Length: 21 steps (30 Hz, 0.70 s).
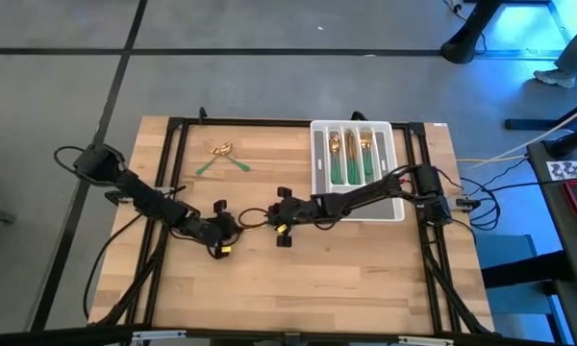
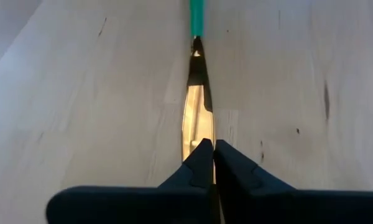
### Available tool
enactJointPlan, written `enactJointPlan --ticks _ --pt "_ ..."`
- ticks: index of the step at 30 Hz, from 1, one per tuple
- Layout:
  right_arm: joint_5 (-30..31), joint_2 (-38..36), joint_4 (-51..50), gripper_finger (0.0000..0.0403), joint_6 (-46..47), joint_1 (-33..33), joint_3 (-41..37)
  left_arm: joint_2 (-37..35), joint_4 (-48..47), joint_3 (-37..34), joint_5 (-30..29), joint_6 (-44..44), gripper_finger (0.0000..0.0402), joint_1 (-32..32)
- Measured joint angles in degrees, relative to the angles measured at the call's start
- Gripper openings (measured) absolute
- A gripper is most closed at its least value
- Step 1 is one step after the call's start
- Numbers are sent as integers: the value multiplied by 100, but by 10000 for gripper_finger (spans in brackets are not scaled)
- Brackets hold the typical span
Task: Sort silverware
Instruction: Put the green knife into the silverware tray
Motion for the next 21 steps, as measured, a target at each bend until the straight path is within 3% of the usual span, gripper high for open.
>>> enactJointPlan --ticks 5,10,16,21 --pt "-379 162 -338 171 -10 0 8 9 -88 143 -53 285 2 2" --pt "-377 433 -473 197 -104 -2 19 9 -79 197 -68 298 1 4" --pt "-537 719 -471 152 44 -10 40 -21 -46 256 -60 294 2 -17" --pt "-877 742 -737 56 409 -90 58 -313 -43 480 -4 589 1 -15"
